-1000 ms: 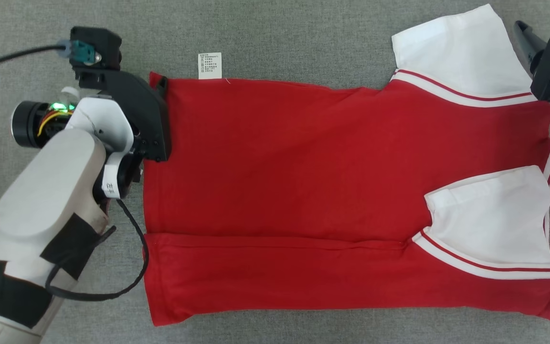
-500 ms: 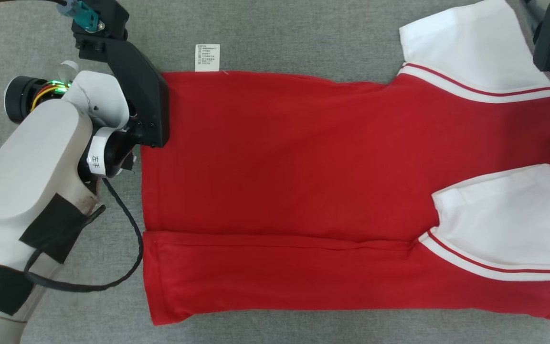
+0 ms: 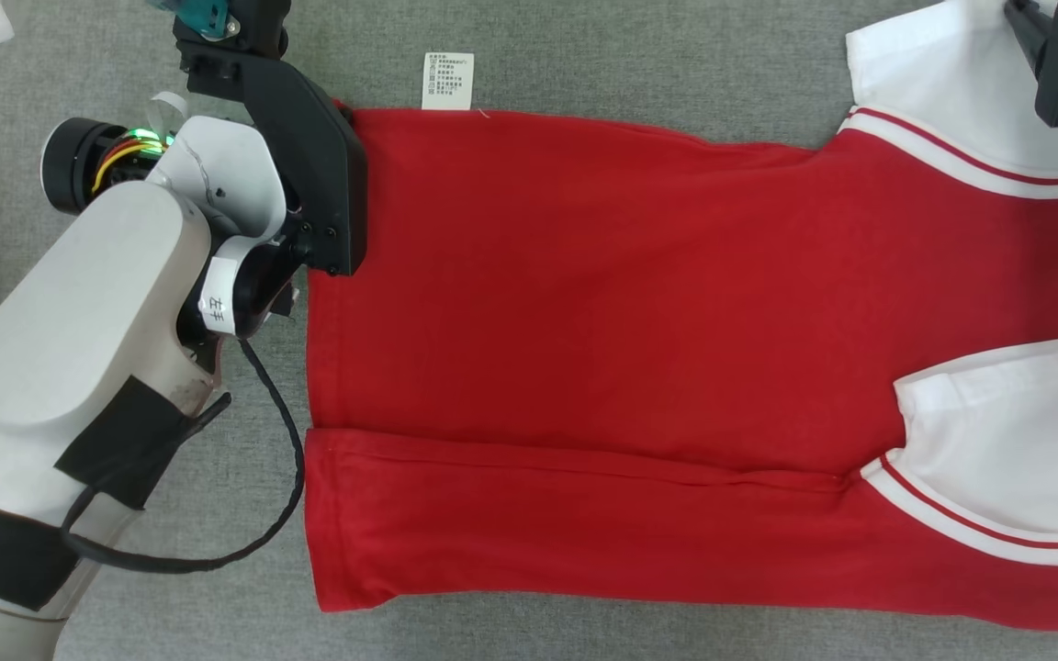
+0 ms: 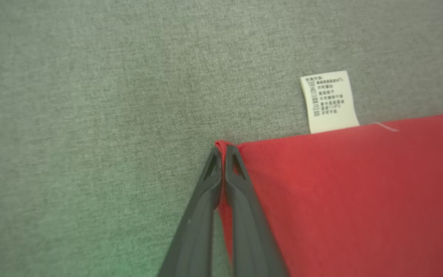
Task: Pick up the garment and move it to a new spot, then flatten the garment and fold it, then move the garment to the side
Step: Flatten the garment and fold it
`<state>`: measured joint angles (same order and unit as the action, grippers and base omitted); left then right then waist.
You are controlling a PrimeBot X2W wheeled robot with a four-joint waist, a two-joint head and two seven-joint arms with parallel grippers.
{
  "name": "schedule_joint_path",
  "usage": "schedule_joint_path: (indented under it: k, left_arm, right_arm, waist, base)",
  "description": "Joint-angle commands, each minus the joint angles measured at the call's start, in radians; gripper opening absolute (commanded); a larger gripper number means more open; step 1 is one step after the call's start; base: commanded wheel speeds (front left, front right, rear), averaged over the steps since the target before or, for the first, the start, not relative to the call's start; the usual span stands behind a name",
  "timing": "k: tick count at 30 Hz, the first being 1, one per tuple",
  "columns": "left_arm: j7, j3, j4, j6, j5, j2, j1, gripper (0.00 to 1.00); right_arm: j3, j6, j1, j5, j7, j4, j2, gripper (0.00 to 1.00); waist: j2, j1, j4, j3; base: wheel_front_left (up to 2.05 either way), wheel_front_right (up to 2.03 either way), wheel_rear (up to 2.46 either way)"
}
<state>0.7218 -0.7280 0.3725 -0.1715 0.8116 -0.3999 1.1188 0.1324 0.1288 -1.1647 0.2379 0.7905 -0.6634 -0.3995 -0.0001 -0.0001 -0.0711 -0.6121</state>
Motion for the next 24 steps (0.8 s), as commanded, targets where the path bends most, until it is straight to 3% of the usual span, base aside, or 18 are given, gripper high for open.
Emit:
schedule_joint_path:
  k: [1, 2, 4, 6, 9, 16, 24]
  left_arm:
    - [0.014, -0.030, 0.030, 0.004, 0.011, 0.012, -0.050, 0.00]
    - [0.014, -0.029, 0.028, 0.004, 0.013, 0.009, -0.053, 0.00]
    - [0.011, -0.026, 0.026, 0.003, 0.016, 0.005, -0.056, 0.00]
    - [-0.011, -0.017, 0.019, 0.003, 0.012, 0.001, -0.052, 0.00]
    - [-0.084, 0.011, 0.017, -0.007, -0.008, -0.002, -0.035, 0.00]
    - [-0.285, 0.051, 0.076, 0.023, -0.051, -0.008, -0.018, 0.00]
    - [-0.306, 0.035, 0.149, 0.057, -0.038, 0.008, -0.038, 0.00]
  right_arm:
    - [0.023, 0.004, 0.023, 0.013, 0.025, -0.025, 0.008, 1.00]
    - [0.037, 0.004, 0.023, 0.026, 0.036, -0.032, 0.007, 0.76]
    - [0.062, 0.004, 0.024, 0.051, 0.067, -0.042, 0.004, 0.04]
    - [0.072, 0.004, 0.021, 0.059, 0.081, -0.040, -0.013, 0.00]
    - [0.047, 0.001, 0.001, 0.033, 0.006, -0.017, -0.045, 0.00]
    - [0.025, 0.001, -0.008, -0.002, -0.187, -0.017, -0.014, 0.00]
    - [0.067, 0.001, 0.012, 0.031, -0.334, -0.023, -0.010, 0.00]
  waist:
    - [0.0001, 0.0001, -0.006, -0.006]
    - [0.0001, 0.0001, -0.007, -0.007]
    - [0.0001, 0.0001, -0.006, -0.009]
    - [0.0001, 0.0001, -0.003, -0.012]
    - [0.0001, 0.0001, 0.004, -0.014]
    - [0.0001, 0.0001, 0.030, 0.009]
    - [0.0001, 0.0001, 0.045, 0.057]
  base:
    - [0.00, 0.00, 0.00]
    - [0.00, 0.00, 0.00]
    - [0.00, 0.00, 0.00]
    - [0.00, 0.00, 0.00]
    - [0.00, 0.00, 0.00]
    - [0.00, 0.00, 0.00]
    - [0.00, 0.00, 0.00]
